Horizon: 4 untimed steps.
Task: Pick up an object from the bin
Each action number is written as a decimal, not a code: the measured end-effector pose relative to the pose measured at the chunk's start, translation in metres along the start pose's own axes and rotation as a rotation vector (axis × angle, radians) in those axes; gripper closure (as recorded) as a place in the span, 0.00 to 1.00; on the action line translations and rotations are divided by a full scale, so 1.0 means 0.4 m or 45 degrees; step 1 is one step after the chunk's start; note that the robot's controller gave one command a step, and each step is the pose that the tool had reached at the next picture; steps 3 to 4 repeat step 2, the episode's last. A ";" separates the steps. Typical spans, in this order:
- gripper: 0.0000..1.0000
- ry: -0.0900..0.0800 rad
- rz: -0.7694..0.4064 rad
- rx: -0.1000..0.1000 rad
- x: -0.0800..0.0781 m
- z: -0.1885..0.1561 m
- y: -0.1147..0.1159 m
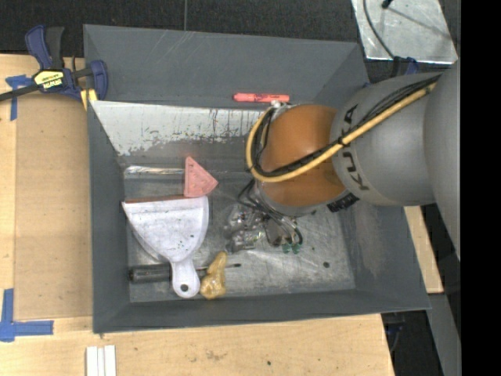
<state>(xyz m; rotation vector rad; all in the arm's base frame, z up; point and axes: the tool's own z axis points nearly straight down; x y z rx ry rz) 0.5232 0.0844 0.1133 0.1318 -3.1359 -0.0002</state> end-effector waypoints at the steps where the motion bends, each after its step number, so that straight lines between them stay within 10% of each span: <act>1: 1.00 -0.001 -0.075 0.001 0.035 -0.185 -0.016; 2: 1.00 -0.008 -0.379 0.001 0.041 -0.298 -0.111; 4: 1.00 -0.008 -0.379 0.001 0.041 -0.298 -0.111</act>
Offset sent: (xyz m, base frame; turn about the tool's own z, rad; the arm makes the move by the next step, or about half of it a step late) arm -0.0119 -0.0770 0.1443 -0.3978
